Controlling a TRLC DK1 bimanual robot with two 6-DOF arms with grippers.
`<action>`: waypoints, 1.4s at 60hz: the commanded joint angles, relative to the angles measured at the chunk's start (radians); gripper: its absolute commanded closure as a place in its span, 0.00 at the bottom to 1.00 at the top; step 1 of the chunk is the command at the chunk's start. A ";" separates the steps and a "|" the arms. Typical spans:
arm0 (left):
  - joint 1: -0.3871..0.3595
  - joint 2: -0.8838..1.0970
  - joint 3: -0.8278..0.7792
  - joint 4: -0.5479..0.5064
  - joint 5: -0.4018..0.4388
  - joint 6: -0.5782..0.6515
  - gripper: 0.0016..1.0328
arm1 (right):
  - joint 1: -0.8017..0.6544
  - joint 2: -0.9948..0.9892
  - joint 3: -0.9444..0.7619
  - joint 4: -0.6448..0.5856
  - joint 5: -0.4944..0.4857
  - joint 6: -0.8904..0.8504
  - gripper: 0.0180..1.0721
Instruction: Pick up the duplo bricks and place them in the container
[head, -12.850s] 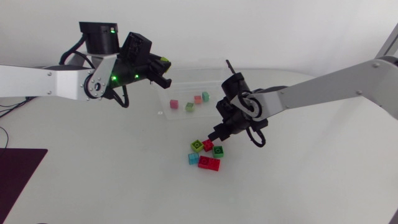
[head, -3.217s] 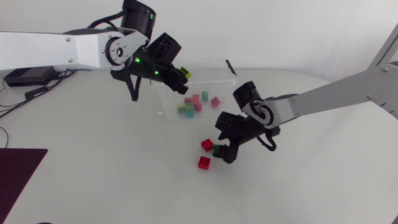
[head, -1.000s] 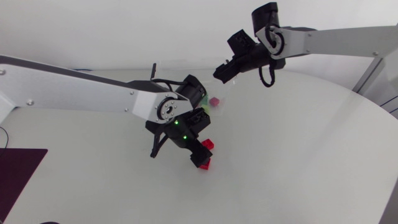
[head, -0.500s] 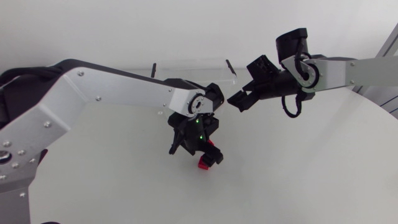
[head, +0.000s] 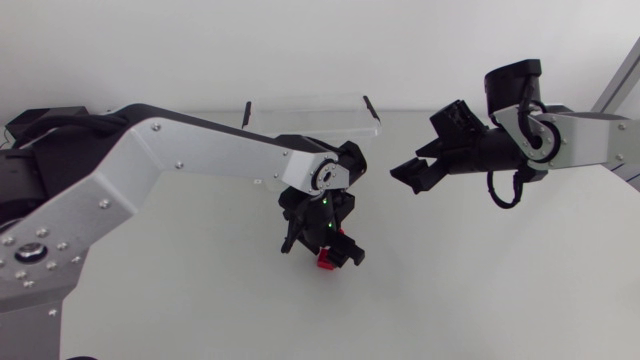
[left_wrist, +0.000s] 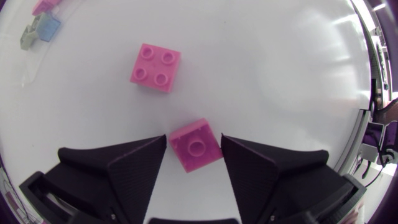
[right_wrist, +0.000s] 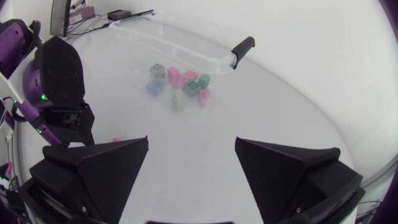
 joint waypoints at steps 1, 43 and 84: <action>-0.008 0.020 -0.015 0.011 -0.011 -0.024 0.70 | -0.016 -0.020 -0.053 0.017 -0.012 -0.028 0.04; 0.152 -0.456 -0.110 0.028 -0.060 0.085 0.83 | 0.297 0.092 -0.180 0.104 0.164 0.033 0.05; 0.356 -0.399 -0.022 0.426 -0.060 0.153 0.83 | 0.438 0.382 0.090 -0.026 0.351 0.151 0.11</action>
